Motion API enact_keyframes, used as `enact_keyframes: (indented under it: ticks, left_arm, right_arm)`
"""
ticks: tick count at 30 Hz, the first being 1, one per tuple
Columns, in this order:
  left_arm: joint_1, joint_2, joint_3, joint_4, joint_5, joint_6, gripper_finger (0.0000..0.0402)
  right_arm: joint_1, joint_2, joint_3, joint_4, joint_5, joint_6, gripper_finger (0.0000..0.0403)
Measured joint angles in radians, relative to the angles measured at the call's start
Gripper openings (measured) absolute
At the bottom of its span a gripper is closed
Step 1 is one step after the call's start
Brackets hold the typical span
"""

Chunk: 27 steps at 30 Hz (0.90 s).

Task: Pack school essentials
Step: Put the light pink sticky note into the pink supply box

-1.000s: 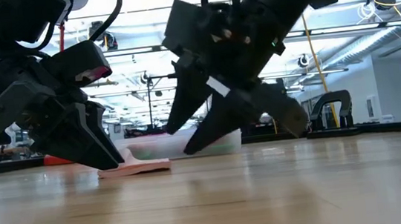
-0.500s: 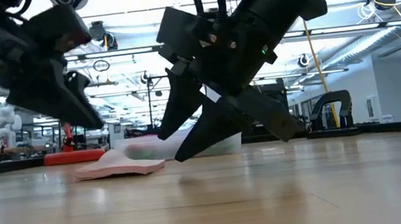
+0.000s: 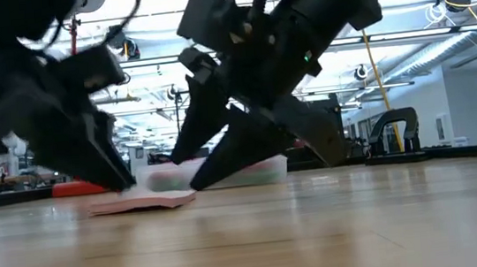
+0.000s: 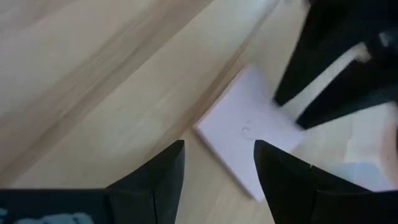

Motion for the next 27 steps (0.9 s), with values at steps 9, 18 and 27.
enact_keyframes:
  ticks: [9,18,27]
  left_arm:
    - [0.029,0.117,0.006,0.000,-0.008,-0.074,0.0140]
    - [0.029,0.113,0.007,-0.061,-0.004,-0.078,0.0140]
    - [0.030,0.114,0.004,-0.054,0.000,-0.082,0.0140]
  right_arm:
    - [-0.009,0.026,0.000,0.035,-0.021,-0.012,0.0187]
    - [-0.010,0.027,-0.014,0.036,0.012,-0.066,0.0187]
    - [-0.014,0.049,-0.014,0.094,0.007,-0.168,0.0187]
